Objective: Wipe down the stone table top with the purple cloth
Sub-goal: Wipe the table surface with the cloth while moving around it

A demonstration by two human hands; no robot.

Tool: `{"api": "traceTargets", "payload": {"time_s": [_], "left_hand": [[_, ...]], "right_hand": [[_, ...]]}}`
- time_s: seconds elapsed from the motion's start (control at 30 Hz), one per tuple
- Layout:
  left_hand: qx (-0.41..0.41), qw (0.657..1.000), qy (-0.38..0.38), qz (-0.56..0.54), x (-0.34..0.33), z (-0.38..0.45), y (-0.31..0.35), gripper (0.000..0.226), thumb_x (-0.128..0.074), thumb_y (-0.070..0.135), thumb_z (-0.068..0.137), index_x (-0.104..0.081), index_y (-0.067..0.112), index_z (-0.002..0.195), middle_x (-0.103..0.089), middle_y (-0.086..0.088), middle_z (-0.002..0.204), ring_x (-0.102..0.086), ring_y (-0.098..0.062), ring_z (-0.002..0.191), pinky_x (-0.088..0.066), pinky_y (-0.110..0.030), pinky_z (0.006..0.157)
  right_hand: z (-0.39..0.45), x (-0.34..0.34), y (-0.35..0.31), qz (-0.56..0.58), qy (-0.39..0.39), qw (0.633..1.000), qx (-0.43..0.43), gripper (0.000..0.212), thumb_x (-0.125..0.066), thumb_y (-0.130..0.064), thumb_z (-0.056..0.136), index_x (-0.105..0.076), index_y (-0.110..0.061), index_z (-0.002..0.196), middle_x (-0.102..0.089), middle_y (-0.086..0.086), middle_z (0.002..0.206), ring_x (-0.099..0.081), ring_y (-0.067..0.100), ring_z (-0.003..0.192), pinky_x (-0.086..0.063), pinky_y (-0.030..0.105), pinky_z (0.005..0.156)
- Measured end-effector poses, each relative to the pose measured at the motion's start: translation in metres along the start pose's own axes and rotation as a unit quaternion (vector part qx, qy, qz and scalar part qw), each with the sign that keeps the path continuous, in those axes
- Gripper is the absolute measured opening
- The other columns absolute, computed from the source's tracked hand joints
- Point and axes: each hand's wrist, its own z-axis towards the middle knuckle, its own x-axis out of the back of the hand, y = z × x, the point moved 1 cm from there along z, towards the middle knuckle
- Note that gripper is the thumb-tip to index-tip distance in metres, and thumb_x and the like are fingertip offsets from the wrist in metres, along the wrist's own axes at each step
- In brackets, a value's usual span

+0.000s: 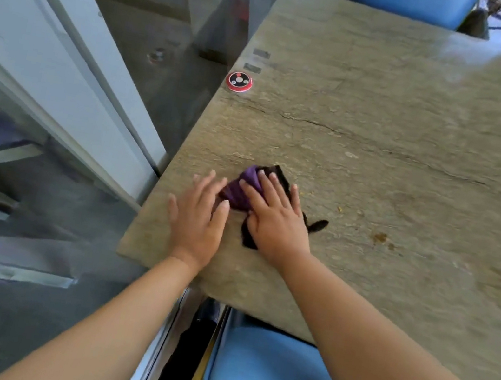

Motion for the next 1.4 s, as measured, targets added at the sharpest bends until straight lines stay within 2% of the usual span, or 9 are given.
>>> {"api": "traceTargets", "payload": {"time_s": [0.13, 0.3, 0.43, 0.53, 0.67, 0.93, 1.03, 1.17, 1.4], "left_hand": [[-0.079, 0.978, -0.047, 0.189, -0.023, -0.006, 0.002, 0.064, -0.013, 0.054, 0.089, -0.030, 0.035, 0.148, -0.016, 0.012, 0.160, 0.000, -0.014, 0.149, 0.008, -0.060, 0.115], [-0.077, 0.987, -0.030, 0.136, -0.020, -0.004, 0.003, 0.063, -0.018, 0.049, 0.088, -0.039, 0.031, 0.144, -0.025, 0.011, 0.158, -0.006, -0.013, 0.149, 0.009, -0.059, 0.115], [-0.078, 0.997, -0.005, 0.025, -0.015, -0.005, 0.001, 0.061, -0.023, 0.038, 0.086, -0.042, 0.025, 0.143, -0.036, 0.010, 0.152, -0.015, -0.010, 0.147, 0.010, -0.054, 0.117], [-0.064, 0.997, -0.004, -0.046, -0.012, -0.005, -0.002, 0.063, -0.021, 0.034, 0.085, -0.041, 0.022, 0.143, -0.039, 0.008, 0.151, -0.017, -0.007, 0.147, 0.009, -0.052, 0.118], [-0.068, 0.996, -0.012, -0.052, -0.011, -0.005, -0.002, 0.064, -0.019, 0.034, 0.084, -0.042, 0.024, 0.143, -0.040, 0.009, 0.150, -0.016, -0.007, 0.147, 0.009, -0.054, 0.117], [-0.098, 0.992, -0.028, 0.071, -0.018, -0.002, -0.004, 0.060, -0.021, 0.044, 0.085, -0.049, 0.035, 0.137, -0.034, 0.009, 0.153, -0.014, -0.011, 0.147, 0.009, -0.057, 0.115], [-0.102, 0.990, -0.037, 0.091, -0.018, -0.002, -0.004, 0.059, -0.019, 0.044, 0.085, -0.050, 0.038, 0.135, -0.033, 0.008, 0.154, -0.013, -0.013, 0.148, 0.008, -0.058, 0.115], [-0.112, 0.979, -0.067, 0.159, -0.017, -0.007, 0.002, 0.063, -0.011, 0.046, 0.086, -0.045, 0.040, 0.139, -0.026, 0.009, 0.157, -0.005, -0.017, 0.149, 0.009, -0.060, 0.114], [-0.141, 0.970, -0.169, 0.099, -0.028, -0.030, 0.033, 0.078, -0.001, 0.058, 0.083, -0.037, 0.030, 0.146, -0.013, 0.009, 0.161, 0.005, -0.009, 0.149, 0.018, -0.045, 0.114]], "right_hand": [[-0.028, 0.021, 0.072, 0.008, 0.062, 0.969, -0.238, 0.057, -0.037, -0.031, 0.095, -0.022, -0.032, 0.150, -0.010, 0.003, 0.161, -0.002, 0.020, 0.148, 0.003, 0.043, 0.120], [-0.054, 0.024, 0.073, 0.040, 0.090, 0.895, -0.436, 0.061, -0.037, -0.028, 0.094, -0.017, -0.024, 0.152, -0.003, 0.012, 0.161, 0.004, 0.026, 0.148, 0.009, 0.046, 0.118], [-0.041, 0.010, 0.013, 0.019, 0.034, 0.952, -0.302, 0.065, -0.035, -0.034, 0.094, -0.009, -0.023, 0.153, 0.003, 0.014, 0.160, 0.010, 0.027, 0.147, 0.017, 0.046, 0.114], [-0.053, -0.007, -0.034, 0.001, 0.001, 0.998, -0.064, 0.062, -0.033, -0.037, 0.091, -0.025, -0.020, 0.150, -0.015, 0.016, 0.158, -0.006, 0.032, 0.147, -0.003, 0.055, 0.118], [-0.077, -0.005, 0.000, -0.075, -0.064, 0.977, 0.190, 0.057, -0.034, -0.043, 0.095, -0.024, -0.026, 0.149, -0.019, 0.010, 0.158, -0.009, 0.027, 0.148, -0.007, 0.052, 0.118], [-0.091, 0.025, 0.070, -0.029, -0.044, 0.977, -0.208, 0.060, -0.022, -0.045, 0.097, -0.008, -0.028, 0.152, 0.004, 0.006, 0.161, 0.011, 0.023, 0.147, 0.012, 0.044, 0.118], [-0.089, 0.013, 0.027, -0.037, -0.081, 0.995, -0.036, 0.065, -0.015, -0.049, 0.091, -0.009, -0.030, 0.152, 0.001, 0.008, 0.161, 0.009, 0.028, 0.147, 0.004, 0.054, 0.118], [-0.099, 0.005, 0.001, -0.093, -0.132, 0.953, 0.257, 0.055, -0.031, -0.042, 0.097, -0.018, -0.031, 0.150, -0.013, 0.009, 0.160, -0.004, 0.028, 0.147, 0.001, 0.051, 0.116], [-0.151, 0.047, 0.112, -0.114, -0.165, 0.968, 0.152, 0.056, -0.018, -0.055, 0.098, 0.002, -0.043, 0.149, 0.005, -0.003, 0.160, 0.008, 0.020, 0.148, -0.006, 0.046, 0.120]]}}
